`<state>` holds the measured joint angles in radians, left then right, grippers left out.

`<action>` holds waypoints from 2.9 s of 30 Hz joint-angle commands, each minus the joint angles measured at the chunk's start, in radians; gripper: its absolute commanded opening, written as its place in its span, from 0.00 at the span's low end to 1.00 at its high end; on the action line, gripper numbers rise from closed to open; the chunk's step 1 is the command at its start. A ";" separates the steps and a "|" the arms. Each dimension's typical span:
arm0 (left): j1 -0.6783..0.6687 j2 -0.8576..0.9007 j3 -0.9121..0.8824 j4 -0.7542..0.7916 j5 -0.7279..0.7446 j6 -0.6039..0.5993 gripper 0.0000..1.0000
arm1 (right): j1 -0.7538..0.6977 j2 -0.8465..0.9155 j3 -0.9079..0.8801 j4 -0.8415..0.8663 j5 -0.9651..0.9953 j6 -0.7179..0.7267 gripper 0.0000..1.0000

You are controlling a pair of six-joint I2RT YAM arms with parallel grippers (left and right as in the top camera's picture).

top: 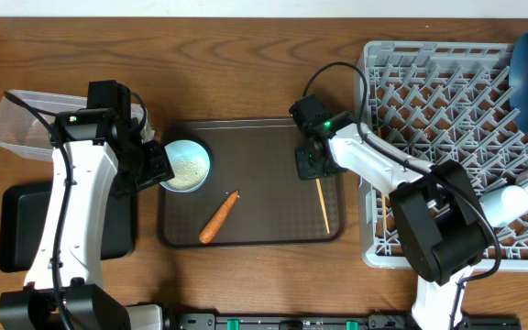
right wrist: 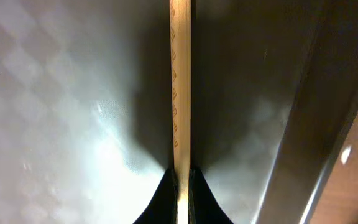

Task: Sort waste into correct bins and load items into the dishwasher rack
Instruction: 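Return the right gripper to the tray and grasp the second chopstick, then place the second chopstick into the dish rack with the right gripper, then grasp the light-blue rice bowl with the left gripper and lift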

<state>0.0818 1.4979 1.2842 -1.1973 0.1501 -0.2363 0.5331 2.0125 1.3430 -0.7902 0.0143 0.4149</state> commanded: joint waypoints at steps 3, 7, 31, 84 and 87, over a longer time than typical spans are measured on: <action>-0.003 0.003 -0.011 -0.003 -0.013 -0.005 0.63 | -0.029 -0.159 0.065 -0.037 -0.019 -0.005 0.01; -0.003 0.003 -0.011 -0.003 -0.013 -0.005 0.63 | -0.076 -0.313 0.077 -0.043 -0.007 -0.039 0.03; -0.003 0.003 -0.011 -0.003 -0.013 -0.005 0.63 | -0.356 -0.389 -0.173 -0.079 0.045 -0.143 0.09; -0.314 0.107 -0.011 0.320 -0.010 -0.058 0.64 | -0.126 -0.502 -0.090 -0.116 -0.117 -0.334 0.57; -0.328 0.167 -0.011 0.338 -0.051 -0.085 0.64 | -0.126 -0.502 -0.090 -0.131 -0.100 -0.334 0.58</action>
<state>-0.2359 1.6157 1.2842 -0.8650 0.1463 -0.2916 0.4015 1.5009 1.2507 -0.9123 -0.1028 0.0834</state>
